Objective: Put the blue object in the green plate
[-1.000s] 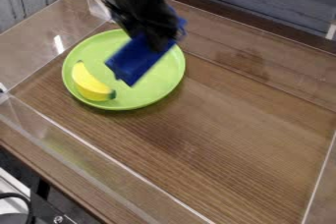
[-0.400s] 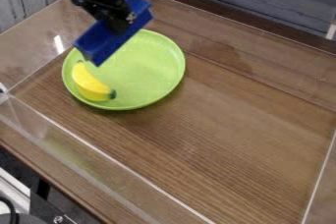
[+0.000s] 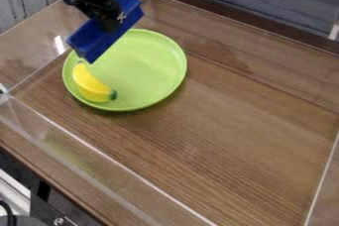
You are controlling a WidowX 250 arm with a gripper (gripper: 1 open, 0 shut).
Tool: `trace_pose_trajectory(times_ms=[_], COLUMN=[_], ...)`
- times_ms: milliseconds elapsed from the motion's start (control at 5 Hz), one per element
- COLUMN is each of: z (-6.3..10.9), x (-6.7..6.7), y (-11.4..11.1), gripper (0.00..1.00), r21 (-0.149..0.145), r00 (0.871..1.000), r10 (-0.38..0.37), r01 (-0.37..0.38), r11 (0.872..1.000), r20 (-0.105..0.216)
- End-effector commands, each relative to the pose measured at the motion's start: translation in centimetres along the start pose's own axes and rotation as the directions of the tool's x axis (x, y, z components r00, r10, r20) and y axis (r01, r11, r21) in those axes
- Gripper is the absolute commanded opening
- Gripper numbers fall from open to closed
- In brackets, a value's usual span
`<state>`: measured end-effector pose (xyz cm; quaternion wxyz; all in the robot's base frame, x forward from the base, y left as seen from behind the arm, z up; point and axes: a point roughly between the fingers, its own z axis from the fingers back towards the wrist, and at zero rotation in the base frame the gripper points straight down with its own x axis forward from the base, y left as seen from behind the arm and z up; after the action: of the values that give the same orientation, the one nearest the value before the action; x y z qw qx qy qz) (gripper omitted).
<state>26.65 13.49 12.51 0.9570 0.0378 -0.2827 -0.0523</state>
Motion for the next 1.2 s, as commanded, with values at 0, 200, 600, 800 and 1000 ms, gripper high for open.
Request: trace_pose_trajectory(times_ms=[0,200,600,800,1000], z=[0.0,-0.7,-1.7,-2.1,-2.5], x=[0.4,0.1,-0.6,-1.0,-1.3], y=[1.1,1.4,1.8,2.0,2.2], gripper=[0.0,0.0,0.0,0.0,0.0], r21=[0.041,0.053,0.069,0.074,0.077], r00=[0.999,0.999,0.999,0.998,0.998], r10=[-0.016,-0.026,-0.04,-0.045,-0.05], r01=[0.015,0.024,0.037,0.042,0.048], r11=[0.999,0.998,0.997,0.996,0.996], r20=[0.031,0.035,0.036,0.034,0.032])
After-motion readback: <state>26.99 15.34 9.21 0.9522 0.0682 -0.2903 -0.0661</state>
